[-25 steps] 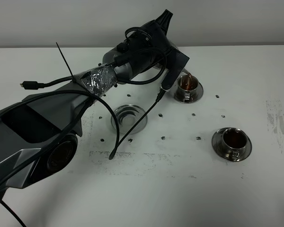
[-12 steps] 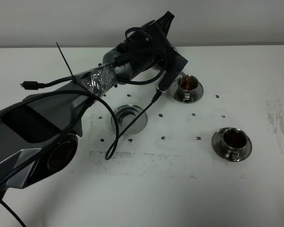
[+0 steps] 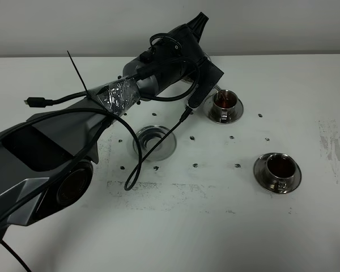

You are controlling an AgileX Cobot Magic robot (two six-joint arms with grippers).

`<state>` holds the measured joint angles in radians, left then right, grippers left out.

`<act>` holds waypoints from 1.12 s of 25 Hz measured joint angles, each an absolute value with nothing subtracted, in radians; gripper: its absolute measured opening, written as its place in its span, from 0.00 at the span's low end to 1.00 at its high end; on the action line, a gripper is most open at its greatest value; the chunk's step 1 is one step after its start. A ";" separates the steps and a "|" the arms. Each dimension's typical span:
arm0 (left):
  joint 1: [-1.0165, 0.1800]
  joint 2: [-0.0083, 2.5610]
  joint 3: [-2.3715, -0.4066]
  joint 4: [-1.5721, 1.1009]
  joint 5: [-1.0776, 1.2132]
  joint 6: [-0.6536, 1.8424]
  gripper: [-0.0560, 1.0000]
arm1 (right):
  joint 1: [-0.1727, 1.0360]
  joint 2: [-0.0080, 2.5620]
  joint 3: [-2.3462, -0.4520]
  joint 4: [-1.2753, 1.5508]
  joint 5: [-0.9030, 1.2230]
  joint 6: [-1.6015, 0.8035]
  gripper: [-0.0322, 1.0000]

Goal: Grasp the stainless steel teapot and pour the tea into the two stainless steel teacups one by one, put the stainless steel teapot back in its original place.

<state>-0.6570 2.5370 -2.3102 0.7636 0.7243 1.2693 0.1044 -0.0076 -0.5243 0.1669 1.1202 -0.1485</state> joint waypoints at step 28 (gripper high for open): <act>-0.657 2.537 -2.310 0.792 0.706 1.269 0.22 | 0.104 -0.008 -0.524 0.167 1.120 -0.148 0.49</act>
<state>-0.6570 2.5370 -2.3102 0.7918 0.7065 1.2693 0.1044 -0.0076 -0.5243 0.1669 1.1202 -0.1485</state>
